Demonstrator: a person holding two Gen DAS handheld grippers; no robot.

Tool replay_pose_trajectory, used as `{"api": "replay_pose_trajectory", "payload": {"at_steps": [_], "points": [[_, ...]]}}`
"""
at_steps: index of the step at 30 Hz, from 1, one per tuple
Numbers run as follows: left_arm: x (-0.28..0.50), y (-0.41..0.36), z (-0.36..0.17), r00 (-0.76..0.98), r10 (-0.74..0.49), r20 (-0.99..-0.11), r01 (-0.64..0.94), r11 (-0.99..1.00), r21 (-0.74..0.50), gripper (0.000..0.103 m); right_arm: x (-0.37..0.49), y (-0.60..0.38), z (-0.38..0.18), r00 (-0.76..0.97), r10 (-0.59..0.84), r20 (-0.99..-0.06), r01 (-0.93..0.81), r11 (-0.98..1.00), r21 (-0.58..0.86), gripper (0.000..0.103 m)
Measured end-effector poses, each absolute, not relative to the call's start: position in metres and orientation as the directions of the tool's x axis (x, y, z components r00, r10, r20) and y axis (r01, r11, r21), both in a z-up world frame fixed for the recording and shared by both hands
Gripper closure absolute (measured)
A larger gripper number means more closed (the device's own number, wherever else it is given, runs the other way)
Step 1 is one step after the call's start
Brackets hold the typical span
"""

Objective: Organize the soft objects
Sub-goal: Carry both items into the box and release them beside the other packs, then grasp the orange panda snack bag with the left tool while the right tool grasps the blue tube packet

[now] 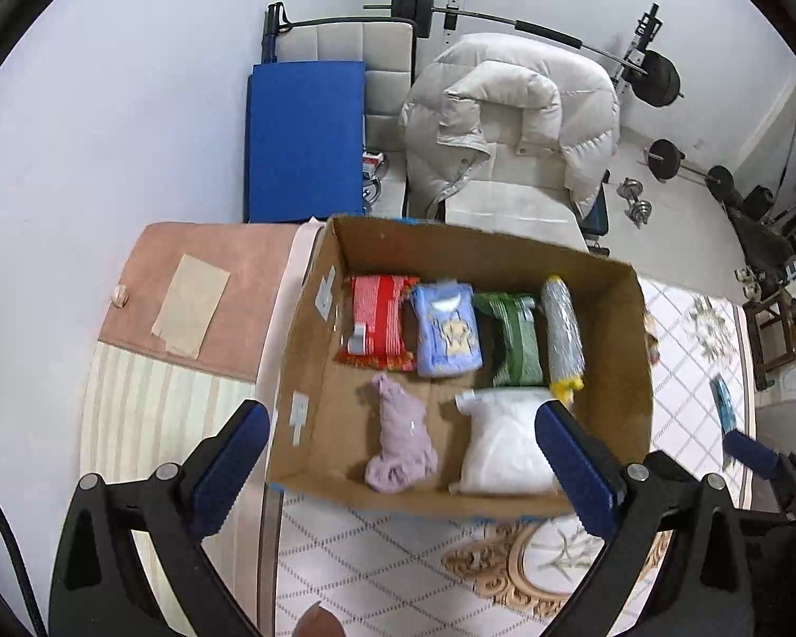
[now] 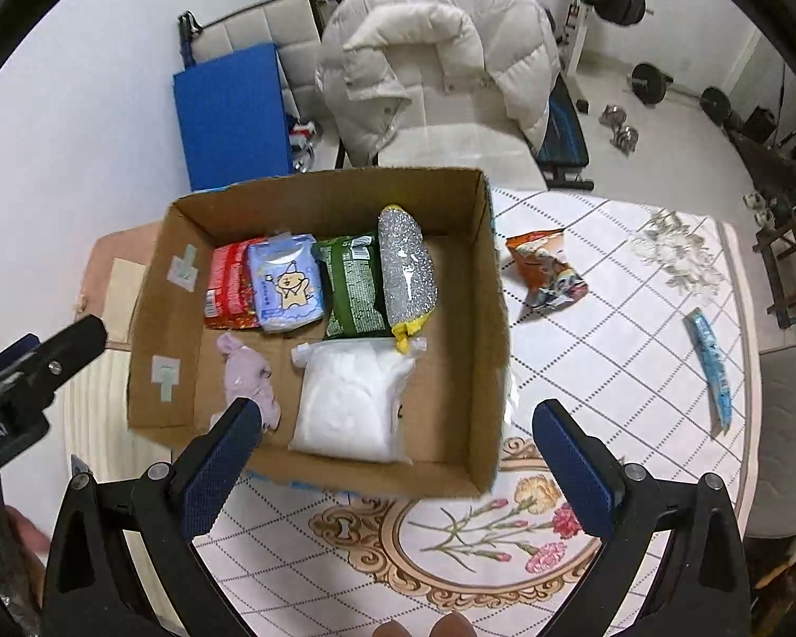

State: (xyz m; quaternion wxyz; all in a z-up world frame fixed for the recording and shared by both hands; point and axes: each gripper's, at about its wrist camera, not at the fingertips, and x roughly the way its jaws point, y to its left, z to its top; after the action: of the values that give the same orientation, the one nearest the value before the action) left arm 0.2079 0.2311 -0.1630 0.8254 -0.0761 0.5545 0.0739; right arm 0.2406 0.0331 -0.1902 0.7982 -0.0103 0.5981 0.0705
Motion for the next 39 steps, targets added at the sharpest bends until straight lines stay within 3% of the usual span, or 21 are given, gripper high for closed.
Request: {"api": "replay_pose_trajectory", "payload": {"at_steps": [14,19,23,26,28,31,34,39], "points": [[0.154,0.214,-0.15,0.372,0.051,-0.927,-0.265,0.963,-0.053,0.0,0.189,0.016,-0.161,0.301,0.165,-0.939,-0.151,0.981,0.124,0.0],[0.183,0.174,-0.139,0.398,0.043,-0.916,-0.216,0.975,-0.048,0.0,0.2,-0.033,-0.153,0.311,0.19,-0.931,-0.081,0.982,0.173,0.0],[0.238,0.112,-0.145,0.361,-0.073,-0.93,-0.139,0.982,-0.131,0.0,0.223,-0.107,-0.152,0.332,0.109,-0.937,0.029,0.992,0.125,0.0],[0.299,0.047,-0.172,0.229,-0.208,-0.951,-0.075,0.97,-0.23,0.0,0.245,-0.174,-0.166,0.297,0.025,-0.955,0.112,0.992,0.061,0.0],[0.338,0.006,-0.2,0.12,-0.229,-0.966,-0.047,0.971,-0.236,0.0,0.26,-0.22,-0.181,0.257,-0.024,-0.966,0.161,0.987,0.018,0.0],[0.383,-0.042,-0.239,0.009,-0.188,-0.982,-0.018,0.982,-0.188,0.0,0.28,-0.28,-0.205,0.206,-0.071,-0.976,0.22,0.975,-0.024,0.0],[0.423,-0.083,-0.288,-0.083,-0.069,-0.994,0.035,0.997,-0.072,0.0,0.299,-0.327,-0.234,0.157,-0.066,-0.985,0.256,0.966,-0.024,0.0],[0.45,-0.102,-0.344,-0.202,-0.008,-0.979,0.057,0.998,-0.02,0.0,0.329,-0.364,-0.286,0.055,-0.034,-0.998,0.225,0.974,-0.021,0.0]]}}
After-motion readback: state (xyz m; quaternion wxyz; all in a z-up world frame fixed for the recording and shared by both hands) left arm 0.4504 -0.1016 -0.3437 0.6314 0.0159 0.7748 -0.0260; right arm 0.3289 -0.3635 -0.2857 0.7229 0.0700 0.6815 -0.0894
